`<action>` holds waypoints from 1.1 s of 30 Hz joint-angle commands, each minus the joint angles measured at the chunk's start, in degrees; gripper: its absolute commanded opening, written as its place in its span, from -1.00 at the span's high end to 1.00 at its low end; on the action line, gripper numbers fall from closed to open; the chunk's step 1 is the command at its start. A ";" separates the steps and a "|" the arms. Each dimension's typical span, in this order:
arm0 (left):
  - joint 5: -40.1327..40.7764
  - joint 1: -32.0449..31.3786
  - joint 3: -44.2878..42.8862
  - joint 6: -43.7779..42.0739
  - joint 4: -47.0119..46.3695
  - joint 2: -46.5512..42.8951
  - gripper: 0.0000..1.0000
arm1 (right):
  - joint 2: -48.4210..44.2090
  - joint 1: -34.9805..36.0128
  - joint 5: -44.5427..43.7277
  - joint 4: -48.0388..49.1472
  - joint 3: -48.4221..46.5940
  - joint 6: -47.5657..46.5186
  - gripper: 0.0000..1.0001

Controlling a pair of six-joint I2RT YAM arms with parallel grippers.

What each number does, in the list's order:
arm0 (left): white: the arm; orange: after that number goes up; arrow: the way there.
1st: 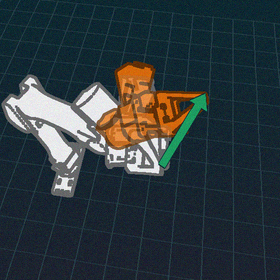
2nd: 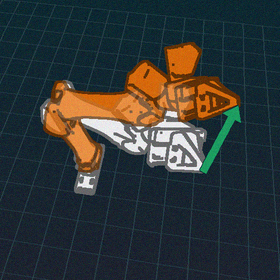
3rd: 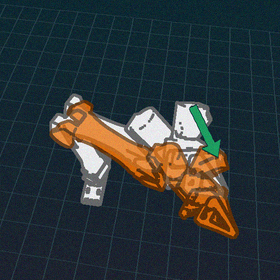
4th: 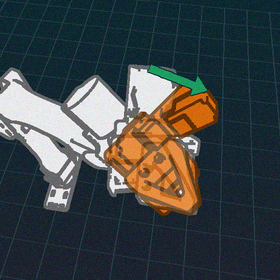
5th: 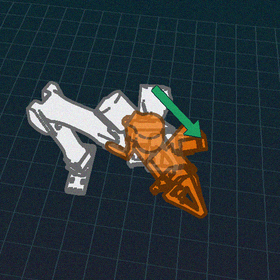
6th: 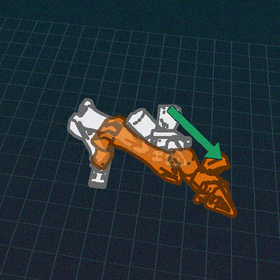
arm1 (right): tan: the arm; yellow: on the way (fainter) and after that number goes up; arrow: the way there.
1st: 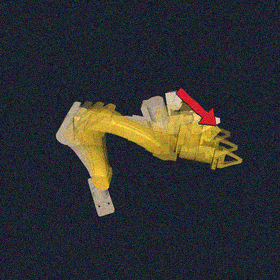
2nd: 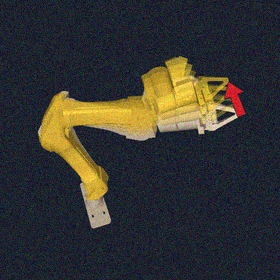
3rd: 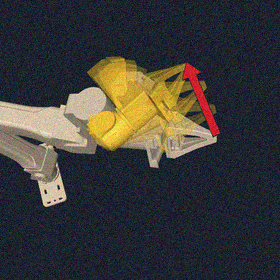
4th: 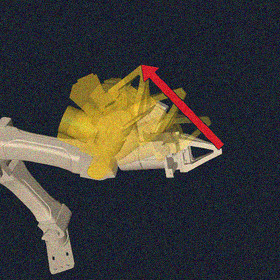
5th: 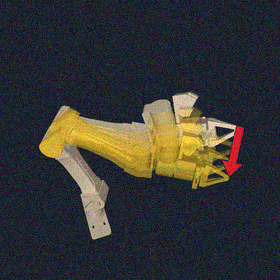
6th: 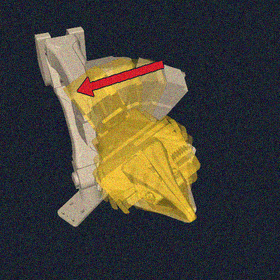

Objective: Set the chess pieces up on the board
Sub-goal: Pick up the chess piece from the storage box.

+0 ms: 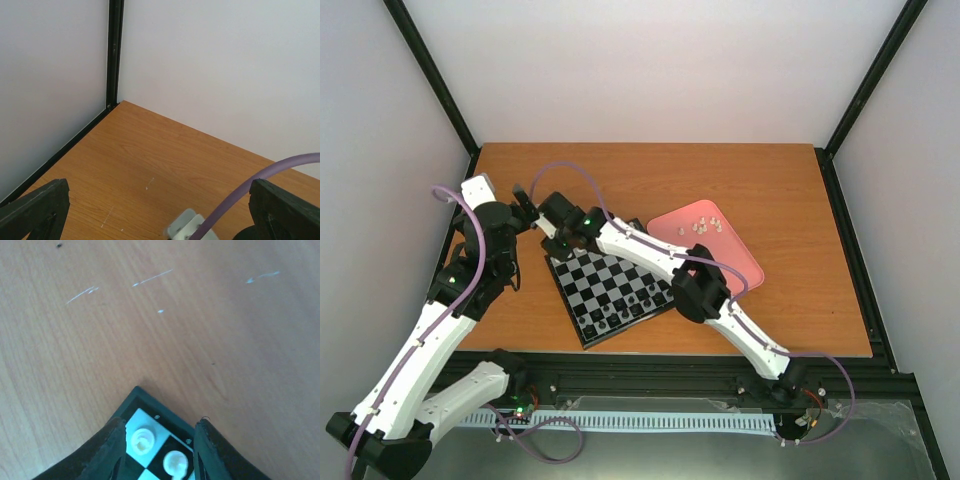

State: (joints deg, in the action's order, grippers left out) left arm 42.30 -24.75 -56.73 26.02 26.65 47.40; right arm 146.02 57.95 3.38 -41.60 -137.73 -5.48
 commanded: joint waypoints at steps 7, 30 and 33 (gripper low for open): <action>1.96 0.41 -1.60 0.17 -0.21 0.47 -0.99 | -10.96 -5.34 -10.35 4.71 9.32 2.30 0.11; 1.74 0.42 -2.80 0.08 -1.36 8.69 -1.00 | -31.32 -24.75 -29.20 12.21 48.91 14.00 -0.24; 1.75 0.39 -2.79 -0.05 -1.82 9.23 -1.00 | -31.44 -25.62 -26.18 13.22 51.99 14.74 0.11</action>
State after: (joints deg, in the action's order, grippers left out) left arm 43.70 -24.75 -56.90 26.00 26.59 56.21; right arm 113.93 33.76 -23.70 -28.49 -89.23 6.63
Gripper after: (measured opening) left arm 0.998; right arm 0.534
